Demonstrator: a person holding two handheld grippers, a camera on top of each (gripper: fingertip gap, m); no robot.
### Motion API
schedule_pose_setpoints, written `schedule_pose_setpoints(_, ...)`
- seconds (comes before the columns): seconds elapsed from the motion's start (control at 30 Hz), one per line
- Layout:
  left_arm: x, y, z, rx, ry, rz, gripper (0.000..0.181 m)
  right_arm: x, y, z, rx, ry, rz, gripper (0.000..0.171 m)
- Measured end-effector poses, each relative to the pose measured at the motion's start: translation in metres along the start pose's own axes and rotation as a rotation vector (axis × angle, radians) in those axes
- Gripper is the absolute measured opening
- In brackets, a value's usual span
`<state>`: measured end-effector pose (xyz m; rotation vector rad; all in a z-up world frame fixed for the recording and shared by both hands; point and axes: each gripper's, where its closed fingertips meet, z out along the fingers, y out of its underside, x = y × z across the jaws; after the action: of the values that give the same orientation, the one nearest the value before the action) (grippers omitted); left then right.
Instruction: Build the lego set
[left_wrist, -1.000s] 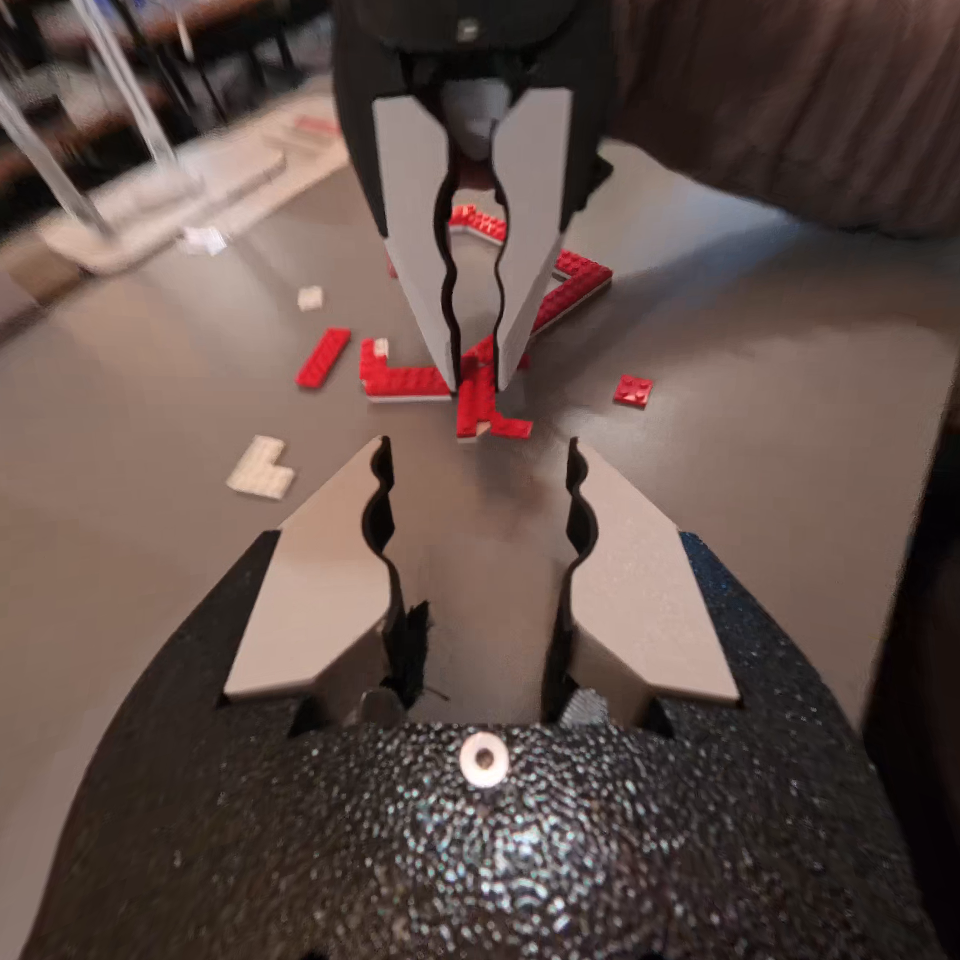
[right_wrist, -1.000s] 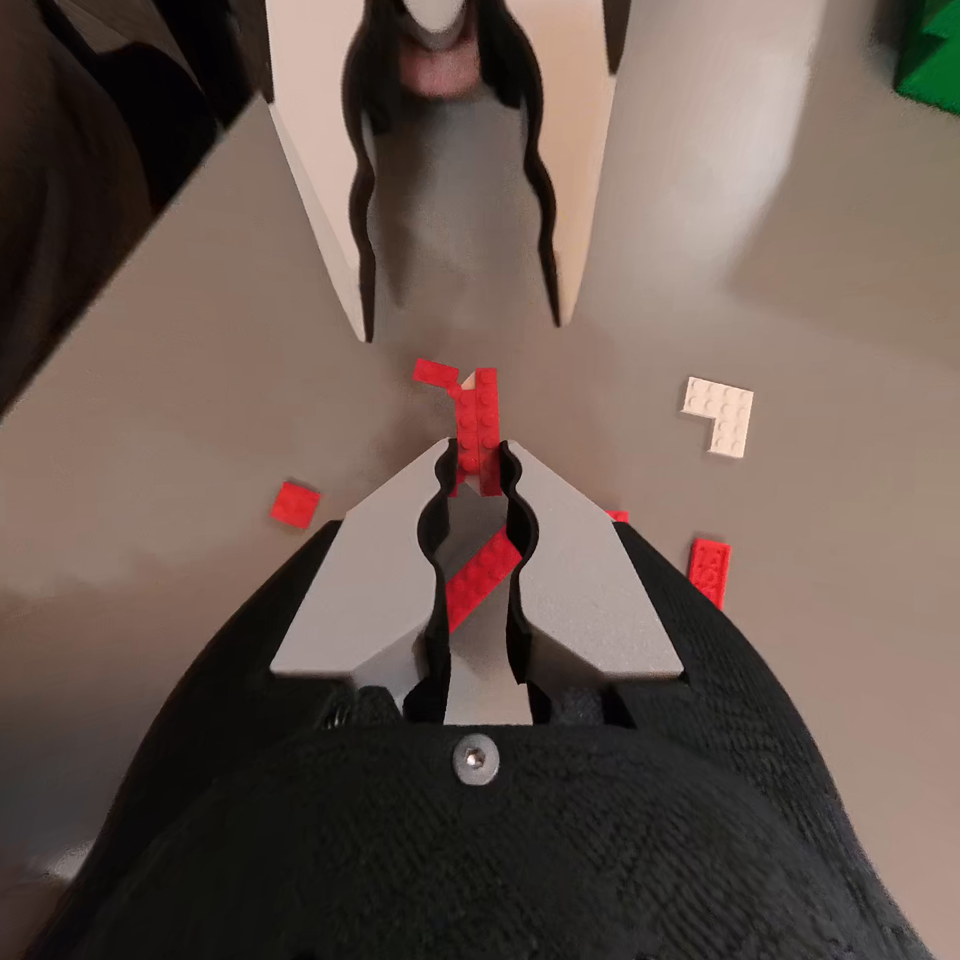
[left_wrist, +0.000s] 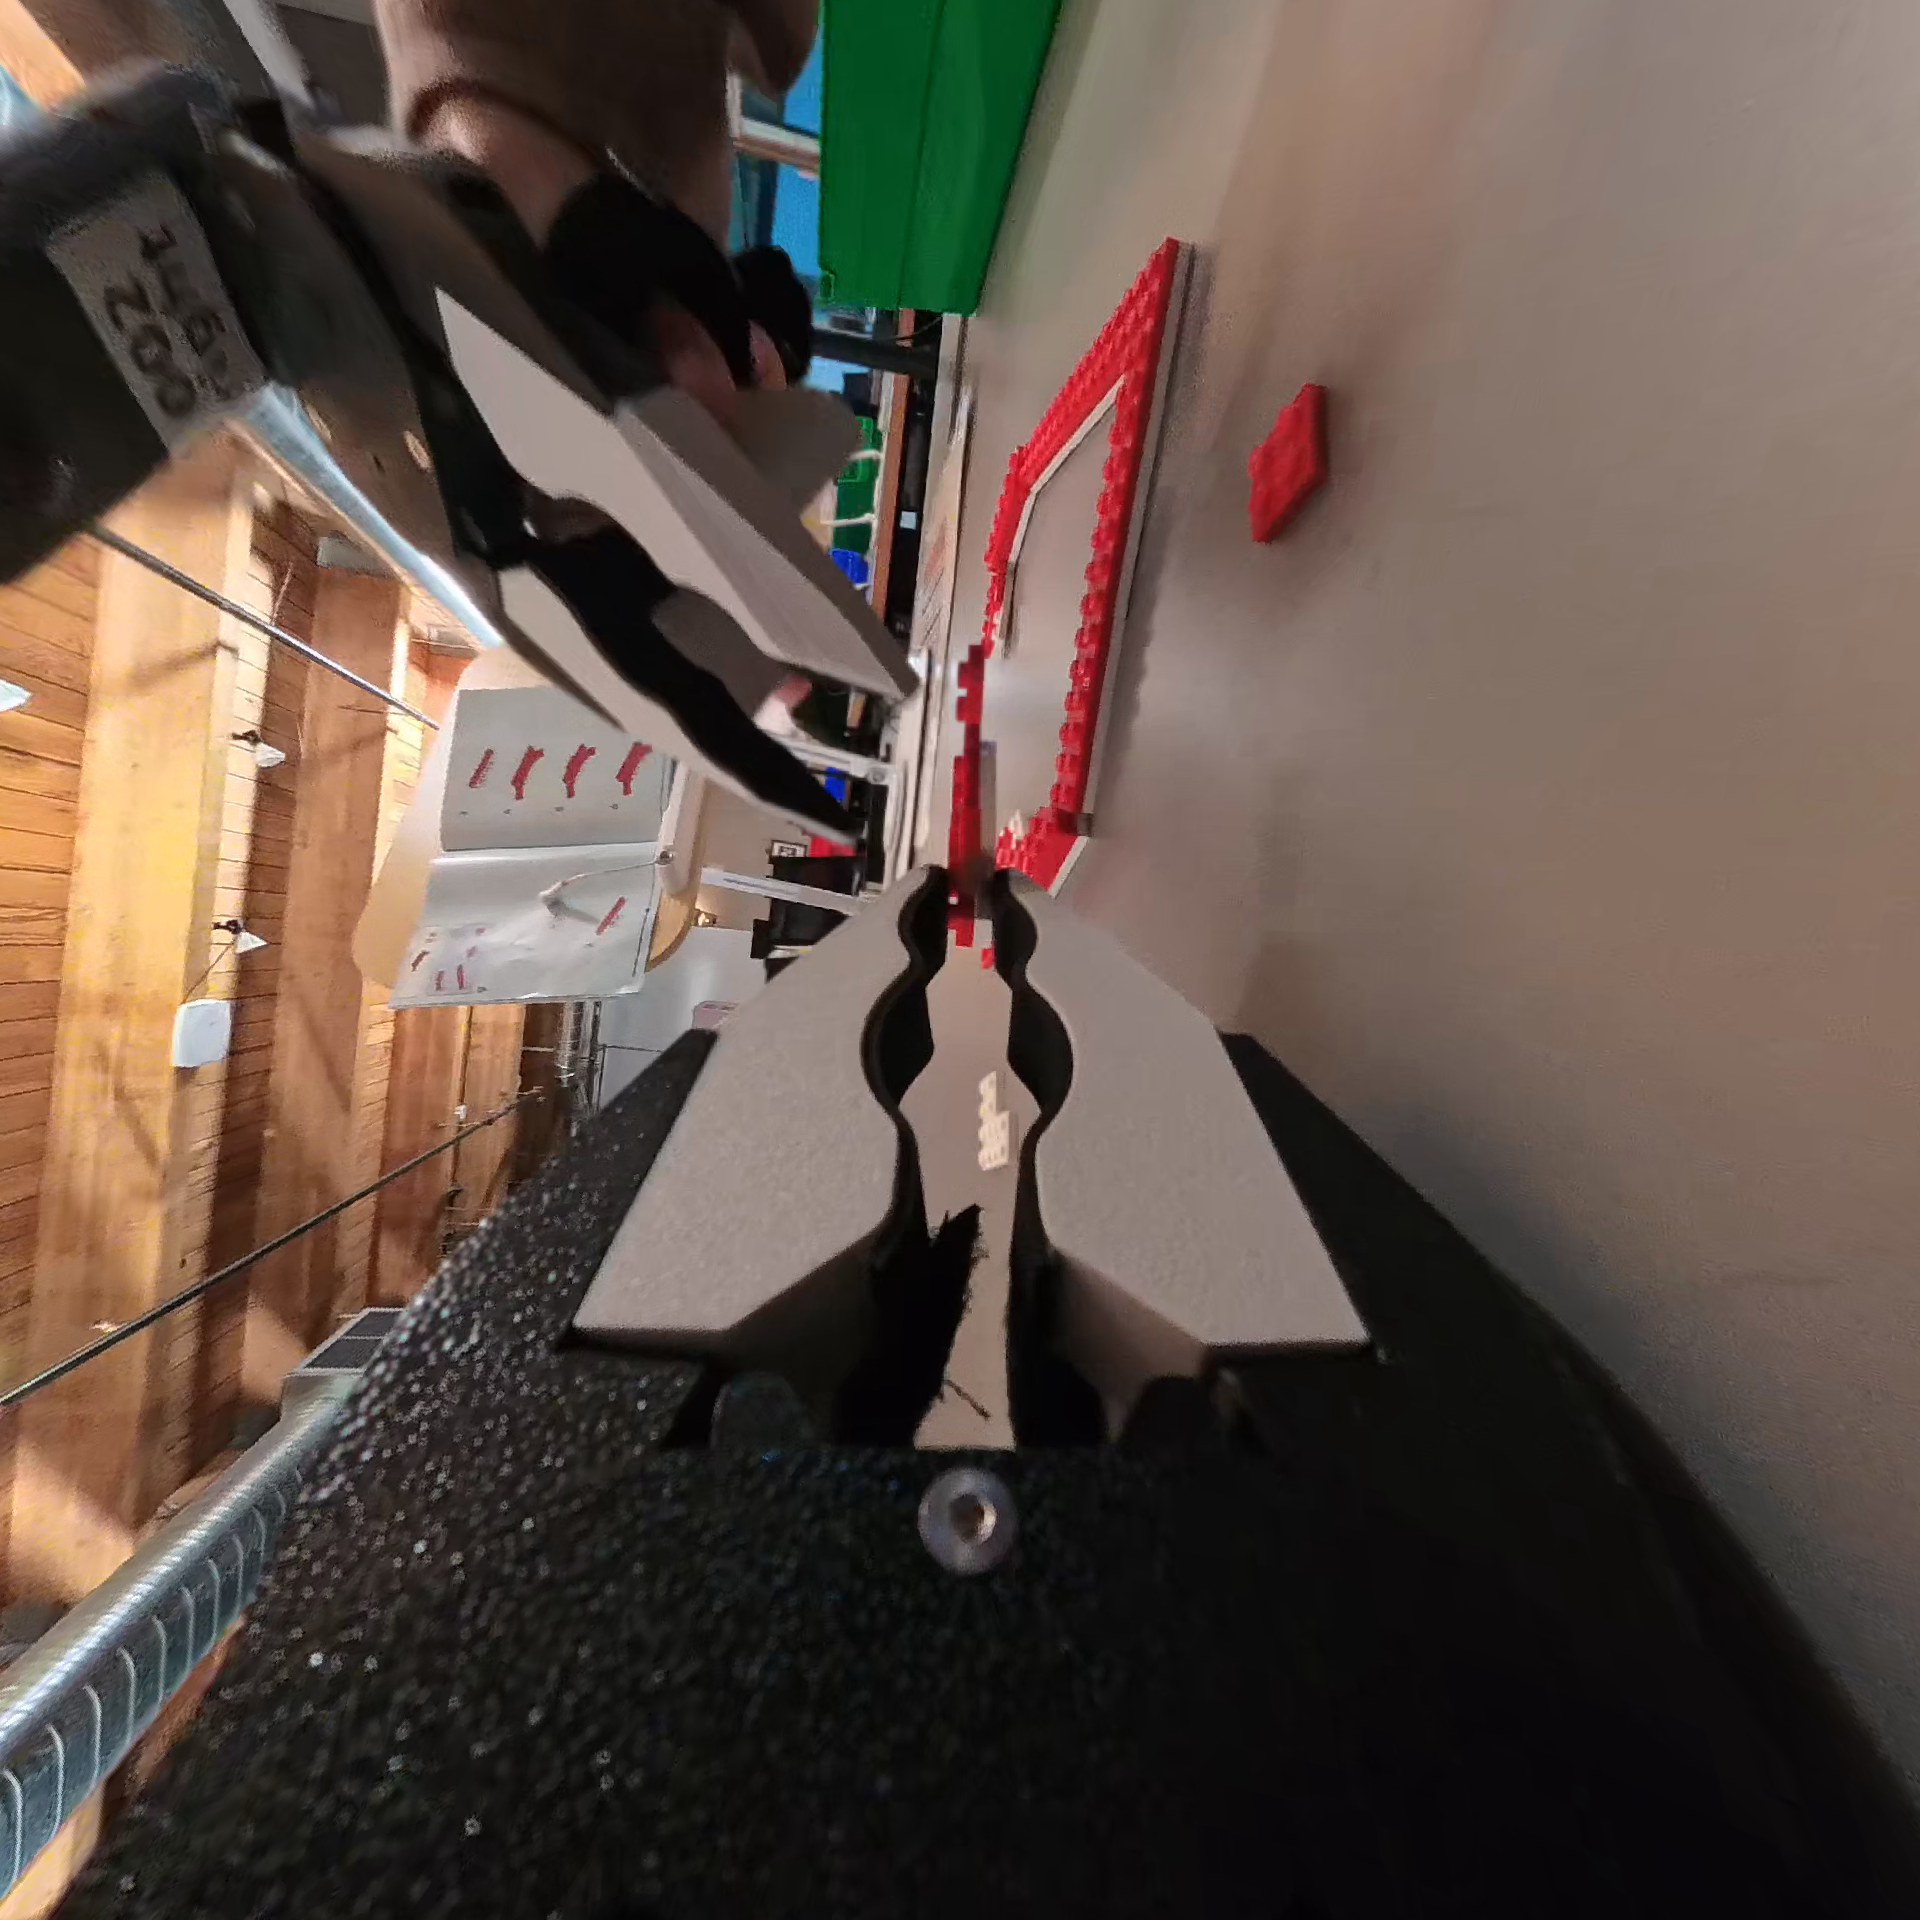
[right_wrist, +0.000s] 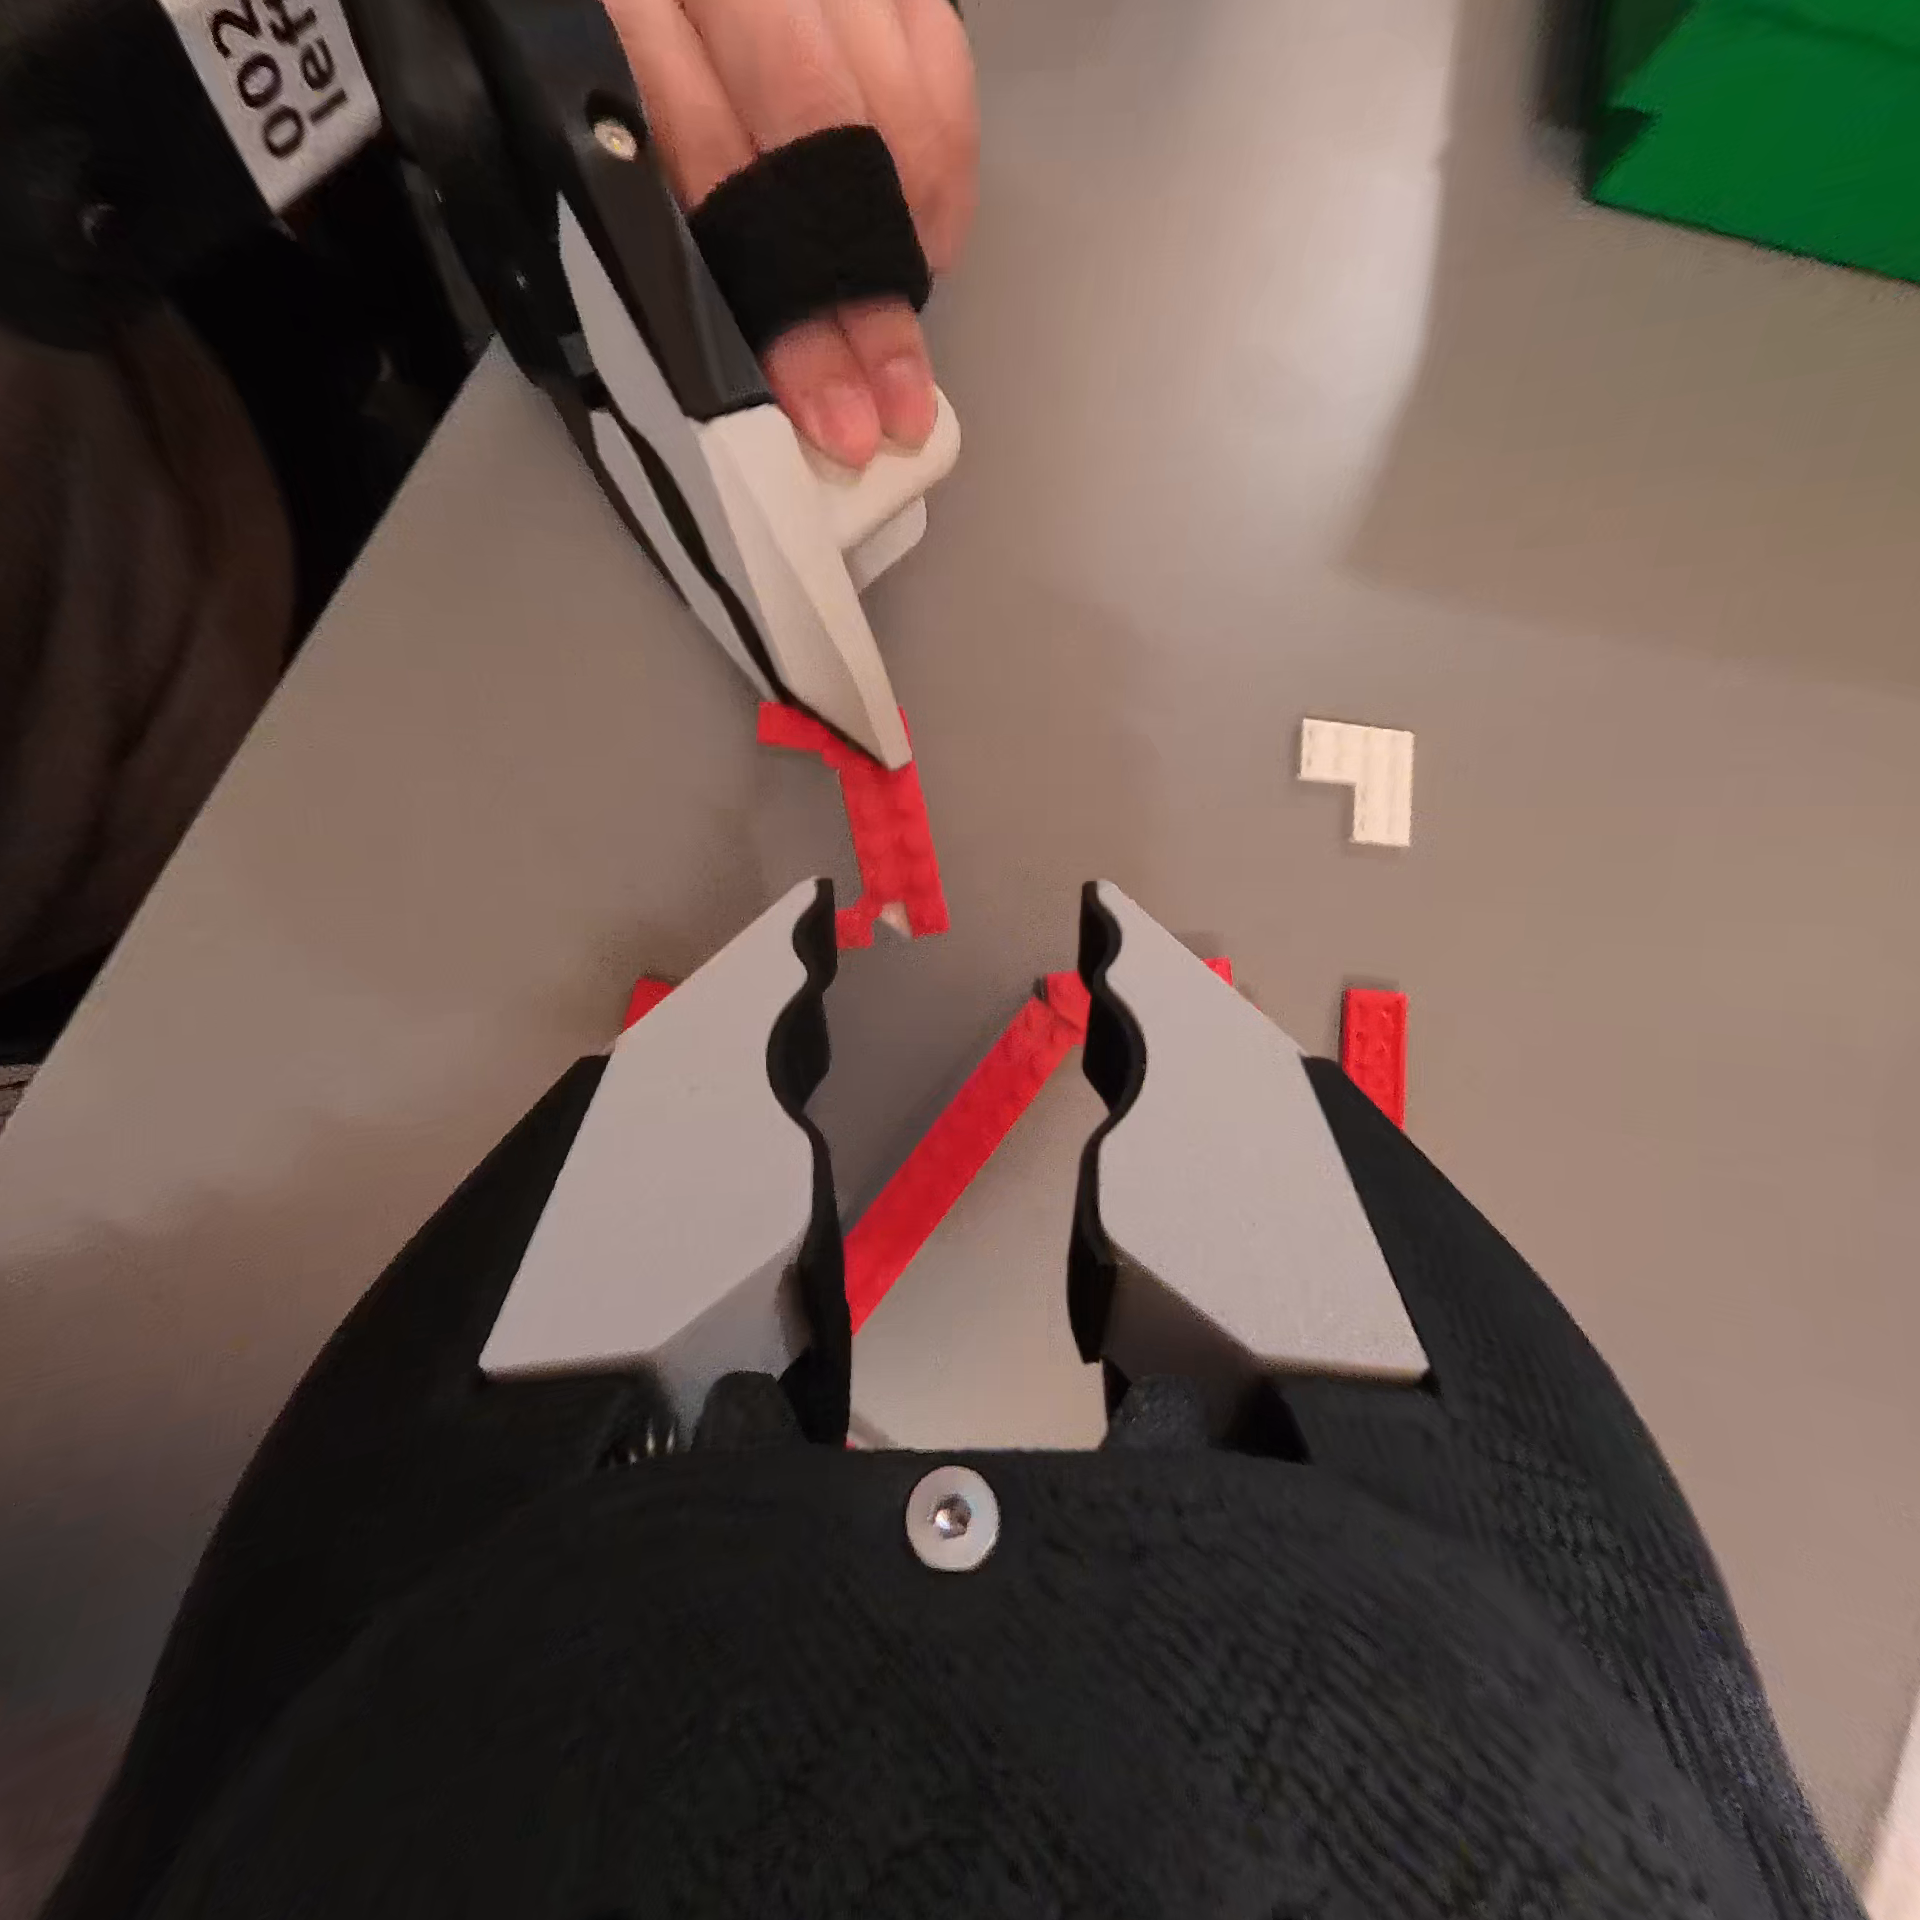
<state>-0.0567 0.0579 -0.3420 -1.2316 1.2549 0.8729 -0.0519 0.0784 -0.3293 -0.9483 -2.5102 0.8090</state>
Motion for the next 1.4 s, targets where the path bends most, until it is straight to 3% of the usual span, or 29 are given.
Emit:
schedule_pose_setpoints(0.13, 0.002, 0.004, 0.002, -0.028, 0.01, 0.008, 0.006, -0.032, 0.009, -0.015, 0.022, -0.043, 0.045, 0.033)
schedule_pose_setpoints(0.3, 0.002, 0.0, 0.002, -0.02, 0.006, 0.025, 0.006, -0.061, 0.024, 0.01, 0.093, -0.007, 0.101, 0.04)
schedule_pose_setpoints(0.47, 0.003, -0.002, 0.001, -0.01, 0.008, 0.038, 0.006, -0.068, 0.043, 0.02, 0.099, 0.025, 0.2, 0.029)
schedule_pose_setpoints(0.67, 0.005, -0.003, 0.001, -0.001, 0.01, 0.046, 0.006, -0.073, 0.043, 0.025, 0.105, 0.04, 0.183, 0.015)
schedule_pose_setpoints(0.8, 0.005, -0.005, 0.0, 0.015, 0.008, 0.064, 0.006, -0.076, 0.045, 0.019, 0.071, 0.001, 0.145, 0.015)
schedule_pose_setpoints(1.0, 0.005, -0.016, -0.003, 0.067, -0.014, 0.128, 0.006, -0.044, -0.003, -0.013, 0.242, 0.005, 0.079, 0.014)
schedule_pose_setpoints(1.4, -0.002, -0.023, -0.008, 0.108, -0.066, 0.144, 0.005, -0.036, -0.015, 0.009, 0.142, -0.106, -0.043, 0.014)
